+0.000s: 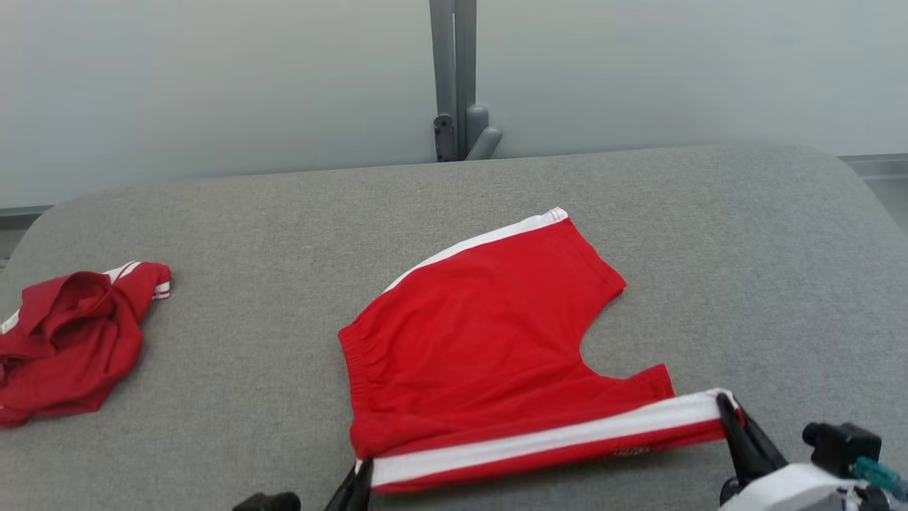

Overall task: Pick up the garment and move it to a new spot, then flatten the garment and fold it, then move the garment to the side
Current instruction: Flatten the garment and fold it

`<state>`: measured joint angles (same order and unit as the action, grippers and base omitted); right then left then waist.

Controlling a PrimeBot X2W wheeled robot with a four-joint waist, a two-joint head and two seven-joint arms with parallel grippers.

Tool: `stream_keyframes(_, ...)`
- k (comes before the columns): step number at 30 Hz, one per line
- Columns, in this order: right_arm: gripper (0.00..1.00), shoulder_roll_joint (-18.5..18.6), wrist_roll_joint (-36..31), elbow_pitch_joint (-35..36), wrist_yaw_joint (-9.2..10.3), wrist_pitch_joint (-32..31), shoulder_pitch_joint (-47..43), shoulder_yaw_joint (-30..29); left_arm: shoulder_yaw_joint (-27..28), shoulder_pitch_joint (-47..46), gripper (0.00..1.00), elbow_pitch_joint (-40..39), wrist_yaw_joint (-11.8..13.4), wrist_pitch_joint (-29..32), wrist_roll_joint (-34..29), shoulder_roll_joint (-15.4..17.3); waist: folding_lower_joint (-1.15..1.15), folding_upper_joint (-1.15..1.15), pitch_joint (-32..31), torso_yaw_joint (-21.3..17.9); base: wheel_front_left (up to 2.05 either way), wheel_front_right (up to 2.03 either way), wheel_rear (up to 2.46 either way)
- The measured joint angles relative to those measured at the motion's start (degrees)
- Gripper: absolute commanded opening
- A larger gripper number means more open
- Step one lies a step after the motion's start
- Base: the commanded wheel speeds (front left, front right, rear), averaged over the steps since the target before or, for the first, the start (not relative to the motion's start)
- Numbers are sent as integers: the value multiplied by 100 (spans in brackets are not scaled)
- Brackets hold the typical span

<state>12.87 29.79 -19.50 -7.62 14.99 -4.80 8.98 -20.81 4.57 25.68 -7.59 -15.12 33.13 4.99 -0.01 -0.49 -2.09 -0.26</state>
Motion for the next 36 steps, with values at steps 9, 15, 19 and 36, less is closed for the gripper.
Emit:
stream_keyframes(9,0,199,-100,-884,7,5,2151,13,-531,-1197,0,-280,2,0,616,129,0,0,494,460,0,0,0)
stream_keyframes(15,0,263,-274,-1563,7,5,3176,134,-679,-1801,0,-90,2,-1,891,51,0,0,886,688,0,0,0)
stream_keyframes(19,0,268,-408,-2079,7,5,3823,196,-646,-2279,0,96,2,-1,1103,-66,0,0,1229,840,0,0,0)
stream_keyframes(36,0,310,-1185,-3187,7,5,5628,-12,-773,-3607,0,412,2,0,1424,-223,1,0,2561,1166,0,0,0)
